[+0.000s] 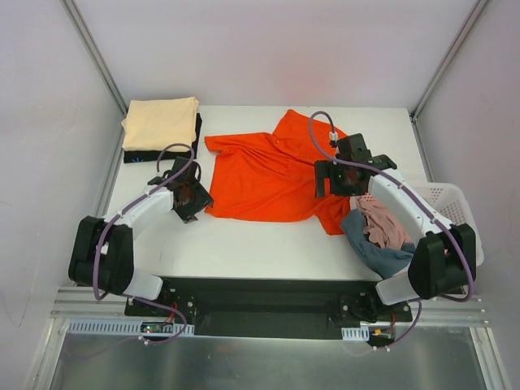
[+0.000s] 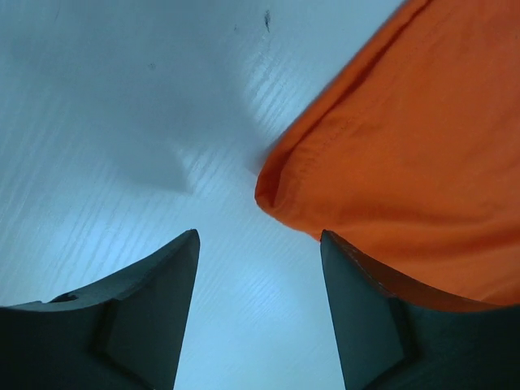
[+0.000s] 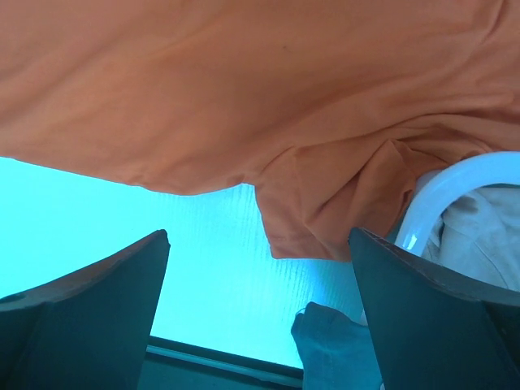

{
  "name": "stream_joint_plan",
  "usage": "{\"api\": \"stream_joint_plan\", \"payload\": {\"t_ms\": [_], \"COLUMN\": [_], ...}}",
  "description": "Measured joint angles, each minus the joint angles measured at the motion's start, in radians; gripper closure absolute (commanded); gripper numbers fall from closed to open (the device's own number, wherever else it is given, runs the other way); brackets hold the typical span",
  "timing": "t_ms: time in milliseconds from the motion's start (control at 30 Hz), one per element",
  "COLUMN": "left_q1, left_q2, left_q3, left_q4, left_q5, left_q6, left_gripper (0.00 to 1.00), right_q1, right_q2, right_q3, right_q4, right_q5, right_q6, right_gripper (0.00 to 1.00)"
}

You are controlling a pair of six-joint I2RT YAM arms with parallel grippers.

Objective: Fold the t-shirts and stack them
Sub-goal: Flatten out the tshirt

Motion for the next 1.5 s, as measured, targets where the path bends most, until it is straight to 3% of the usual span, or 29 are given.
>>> {"api": "stream_joint_plan", "payload": {"t_ms": [167, 233, 333, 533, 667, 1033, 1233, 1500], "left_q1": [0.015, 0.015, 0.015, 0.016, 0.018, 0.064, 0.223, 0.255], "left_q2": [0.090, 0.109, 0.121, 0.137, 0.162, 0.097, -0.036, -0.097], "left_q3": [0.001, 0.001, 0.001, 0.001, 0.001, -0.031, -0.093, -0.102], "left_q4": [0.040, 0.047, 0.056, 0.069, 0.072, 0.080, 0.075, 0.063], "left_q5": [0.034, 0.048, 0.062, 0.062, 0.061, 0.030, -0.018, -0.053], "left_q6": [-0.023, -0.027, -0.042, -0.047, -0.045, -0.026, 0.007, 0.029], "left_gripper": [0.51, 0.63, 0.72, 0.82, 1.00, 1.00, 1.00, 1.00], "right_q1": [0.001, 0.001, 0.001, 0.001, 0.001, 0.046, 0.228, 0.437], "right_q2": [-0.005, -0.005, -0.005, -0.005, -0.006, -0.099, -0.109, -0.084], "right_q3": [-0.015, -0.015, -0.015, -0.015, -0.015, -0.045, -0.046, -0.086], "right_q4": [-0.008, -0.011, -0.014, -0.016, -0.024, -0.063, -0.098, -0.118], "right_q5": [0.038, 0.049, 0.058, 0.067, 0.068, 0.076, 0.069, 0.020], "right_q6": [0.000, 0.000, 0.000, 0.000, -0.001, -0.033, -0.068, -0.023], "right_gripper": [0.03, 0.03, 0.03, 0.03, 0.03, 0.03, 0.03, 0.01]}}
